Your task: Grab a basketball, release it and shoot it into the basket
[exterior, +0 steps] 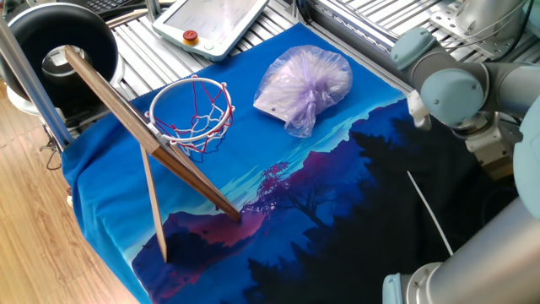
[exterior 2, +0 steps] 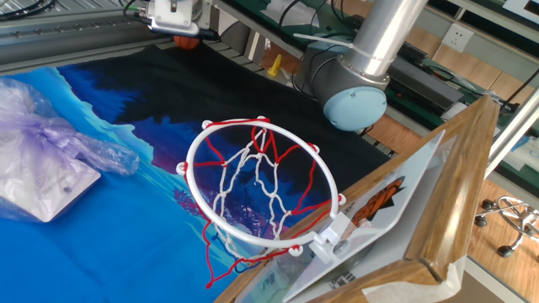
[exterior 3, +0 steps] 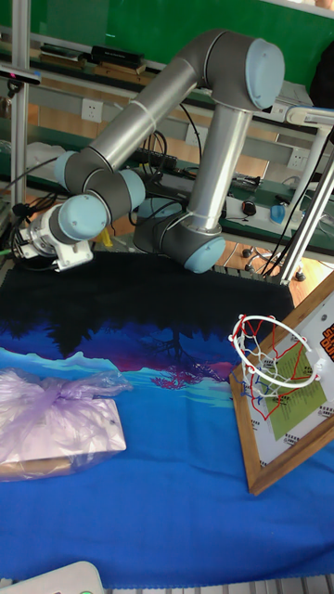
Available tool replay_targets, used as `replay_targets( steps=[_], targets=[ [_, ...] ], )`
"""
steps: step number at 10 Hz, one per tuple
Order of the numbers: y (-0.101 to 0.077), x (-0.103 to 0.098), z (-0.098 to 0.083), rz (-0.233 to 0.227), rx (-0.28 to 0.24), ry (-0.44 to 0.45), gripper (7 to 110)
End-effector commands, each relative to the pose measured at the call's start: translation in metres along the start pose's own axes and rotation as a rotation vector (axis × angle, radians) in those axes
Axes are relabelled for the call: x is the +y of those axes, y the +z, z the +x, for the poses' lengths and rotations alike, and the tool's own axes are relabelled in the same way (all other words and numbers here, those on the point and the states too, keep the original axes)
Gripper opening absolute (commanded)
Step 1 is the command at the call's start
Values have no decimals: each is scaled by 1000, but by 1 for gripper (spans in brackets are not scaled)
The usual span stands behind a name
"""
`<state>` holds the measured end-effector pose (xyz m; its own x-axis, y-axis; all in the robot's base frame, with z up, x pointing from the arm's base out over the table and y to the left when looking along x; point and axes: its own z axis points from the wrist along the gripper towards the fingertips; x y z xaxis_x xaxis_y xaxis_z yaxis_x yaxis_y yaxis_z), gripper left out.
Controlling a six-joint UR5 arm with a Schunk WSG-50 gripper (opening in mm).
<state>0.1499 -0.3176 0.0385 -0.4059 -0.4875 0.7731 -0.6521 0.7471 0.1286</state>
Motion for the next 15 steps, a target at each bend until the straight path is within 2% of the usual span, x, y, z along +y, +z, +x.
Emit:
replay_targets(
  steps=[1, 4, 5, 6, 7, 10, 12, 15],
  targets=[
    [7, 1, 3, -4, 17, 1, 66],
    [11, 8, 2, -35, 14, -39, 66],
    [15, 6, 0, -29, 15, -35, 88],
    [17, -6, 2, 15, 32, -20, 88],
    [20, -7, 2, 18, 33, -18, 88],
    [27, -3, 0, 7, 31, -26, 88],
    [29, 1, 3, -13, 49, -23, 88],
    [38, -4, 12, -11, 82, -14, 88]
  ],
)
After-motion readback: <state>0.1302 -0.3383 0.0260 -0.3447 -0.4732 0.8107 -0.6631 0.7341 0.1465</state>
